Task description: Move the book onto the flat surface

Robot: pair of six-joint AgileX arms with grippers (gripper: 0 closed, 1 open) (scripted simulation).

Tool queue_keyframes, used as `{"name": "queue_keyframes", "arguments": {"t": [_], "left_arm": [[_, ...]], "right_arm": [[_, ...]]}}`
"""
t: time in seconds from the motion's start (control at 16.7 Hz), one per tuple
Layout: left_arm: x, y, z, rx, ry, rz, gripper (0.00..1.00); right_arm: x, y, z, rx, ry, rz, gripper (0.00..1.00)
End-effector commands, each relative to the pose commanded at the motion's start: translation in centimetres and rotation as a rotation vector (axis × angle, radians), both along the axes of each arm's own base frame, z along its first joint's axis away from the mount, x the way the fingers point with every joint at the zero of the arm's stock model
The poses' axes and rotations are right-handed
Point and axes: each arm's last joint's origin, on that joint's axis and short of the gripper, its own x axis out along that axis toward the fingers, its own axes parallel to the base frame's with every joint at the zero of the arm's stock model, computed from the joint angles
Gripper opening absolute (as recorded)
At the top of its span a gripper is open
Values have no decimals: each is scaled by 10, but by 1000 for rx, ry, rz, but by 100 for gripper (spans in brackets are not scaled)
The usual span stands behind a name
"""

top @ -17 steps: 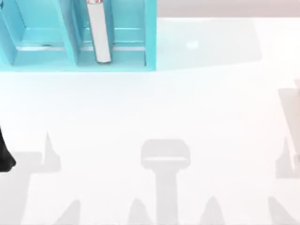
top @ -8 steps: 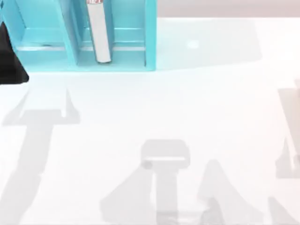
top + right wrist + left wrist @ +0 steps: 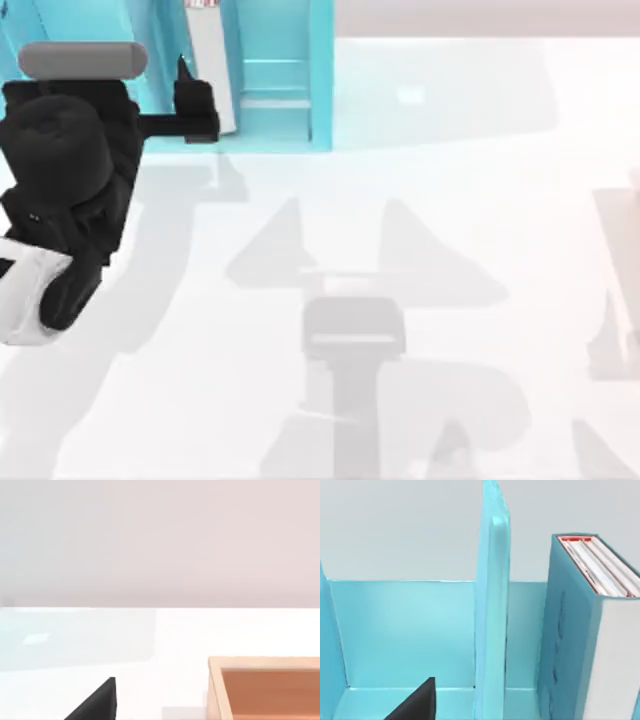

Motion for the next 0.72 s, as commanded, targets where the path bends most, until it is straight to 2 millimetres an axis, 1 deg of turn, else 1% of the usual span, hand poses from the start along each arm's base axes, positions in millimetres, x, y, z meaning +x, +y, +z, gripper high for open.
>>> {"name": "queue_keyframes", "arguments": {"t": [0.18,0.3,0.36,0.48,0.72], "left_arm": [[21,-24,-43,12,38,-8,100],[28,-36,-64,16,50,-13,100],[30,-40,-71,18,53,-15,100],[33,-46,-80,20,58,-18,100],[33,-46,-81,20,59,-18,100]], "right_arm": [[0,0,0,0,0,0,100],[0,0,0,0,0,0,100],[0,0,0,0,0,0,100],[0,0,0,0,0,0,100],[0,0,0,0,0,0,100]]}}
